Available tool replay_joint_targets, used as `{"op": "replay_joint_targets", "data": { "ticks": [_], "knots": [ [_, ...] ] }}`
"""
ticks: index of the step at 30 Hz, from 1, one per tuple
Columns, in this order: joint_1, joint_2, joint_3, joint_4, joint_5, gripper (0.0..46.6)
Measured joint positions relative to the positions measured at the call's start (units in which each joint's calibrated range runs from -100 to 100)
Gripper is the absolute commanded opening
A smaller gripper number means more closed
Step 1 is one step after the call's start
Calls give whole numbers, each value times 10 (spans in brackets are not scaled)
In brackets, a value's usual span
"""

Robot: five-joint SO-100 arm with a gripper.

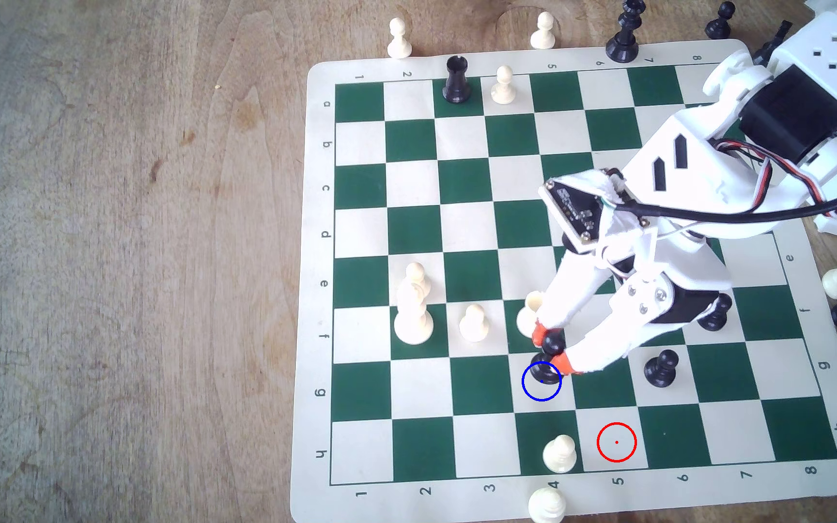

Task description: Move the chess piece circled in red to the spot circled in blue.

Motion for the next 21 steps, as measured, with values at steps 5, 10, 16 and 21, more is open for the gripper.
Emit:
{"op": "replay_joint_targets", "data": {
  "ticks": [5, 10, 16, 21],
  "knots": [
    [1, 55, 1, -18, 6, 2],
    [9, 81, 0, -25, 10, 2],
    [9, 104, 0, -29, 13, 2],
    [9, 118, 0, -33, 14, 2]
  ]
}}
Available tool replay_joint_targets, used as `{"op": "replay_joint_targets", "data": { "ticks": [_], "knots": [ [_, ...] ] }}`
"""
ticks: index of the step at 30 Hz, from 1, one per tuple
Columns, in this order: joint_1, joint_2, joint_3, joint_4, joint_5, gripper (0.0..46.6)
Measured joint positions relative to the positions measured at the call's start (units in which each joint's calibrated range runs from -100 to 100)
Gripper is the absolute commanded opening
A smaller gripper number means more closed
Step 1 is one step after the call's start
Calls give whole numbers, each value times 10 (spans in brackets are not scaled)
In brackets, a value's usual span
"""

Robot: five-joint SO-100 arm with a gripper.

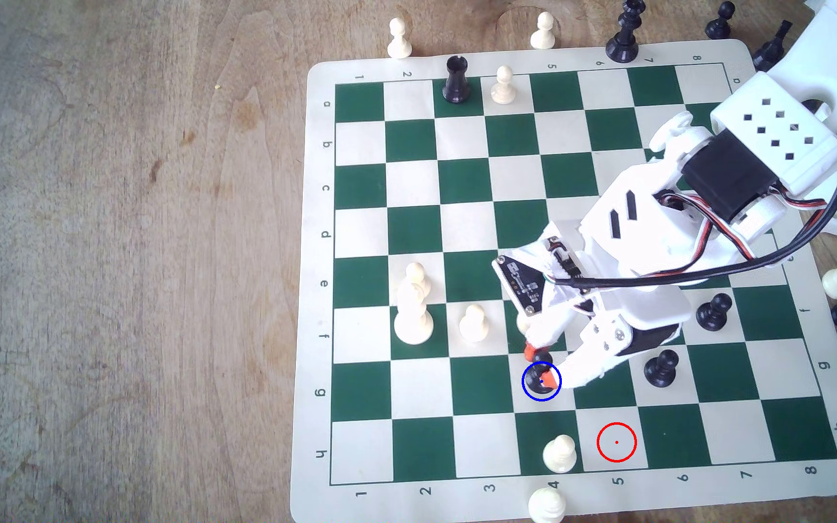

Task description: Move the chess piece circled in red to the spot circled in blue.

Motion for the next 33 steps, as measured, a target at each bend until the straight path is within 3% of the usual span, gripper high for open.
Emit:
{"op": "replay_joint_targets", "data": {
  "ticks": [24, 28, 29, 33],
  "knots": [
    [7, 39, 0, -13, 4, 3],
    [9, 44, 0, -18, 4, 90],
    [9, 44, 0, -18, 4, 150],
    [9, 44, 0, -18, 4, 168]
  ]
}}
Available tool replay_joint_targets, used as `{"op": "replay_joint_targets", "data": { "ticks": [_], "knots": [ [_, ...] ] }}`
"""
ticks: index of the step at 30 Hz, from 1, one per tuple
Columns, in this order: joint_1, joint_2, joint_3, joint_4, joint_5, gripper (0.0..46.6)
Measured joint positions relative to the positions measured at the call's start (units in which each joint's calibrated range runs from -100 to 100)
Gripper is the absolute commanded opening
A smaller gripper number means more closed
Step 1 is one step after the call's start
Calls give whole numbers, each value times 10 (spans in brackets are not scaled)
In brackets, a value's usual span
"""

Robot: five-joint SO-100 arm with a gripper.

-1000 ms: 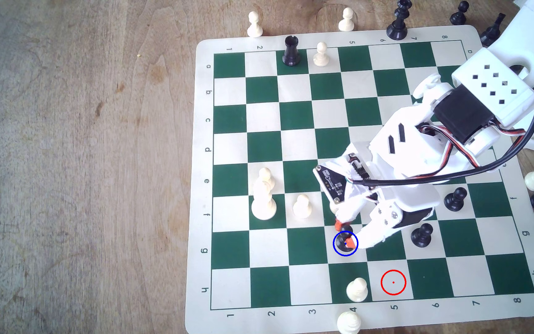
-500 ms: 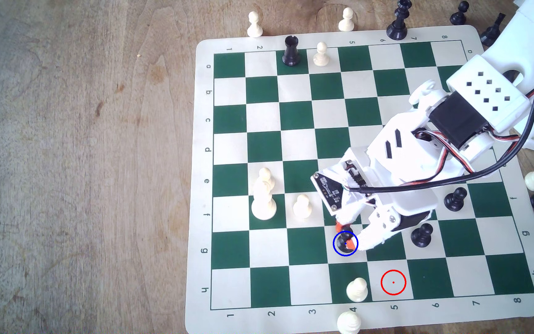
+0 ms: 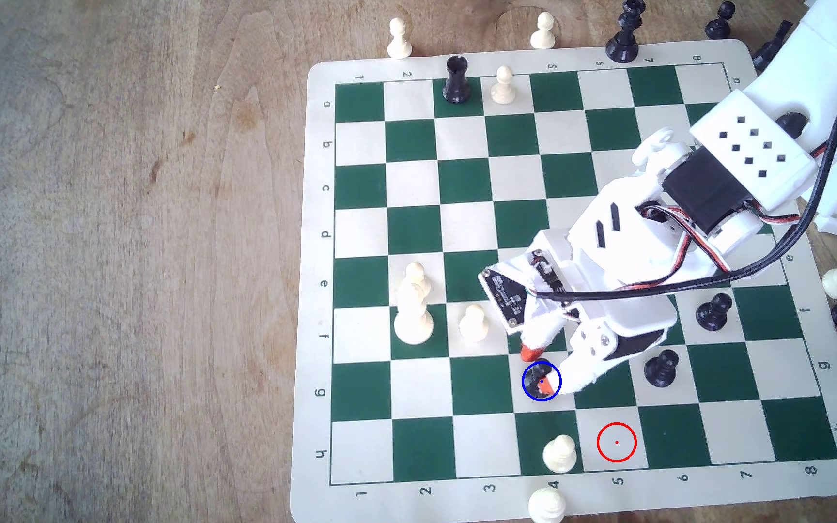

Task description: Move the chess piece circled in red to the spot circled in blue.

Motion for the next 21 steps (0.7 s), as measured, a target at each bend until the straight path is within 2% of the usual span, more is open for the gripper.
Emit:
{"op": "replay_joint_targets", "data": {
  "ticks": [10, 21],
  "knots": [
    [0, -1, 11, 10, 0, 159],
    [-11, -91, 56, 57, 9, 153]
  ]
}}
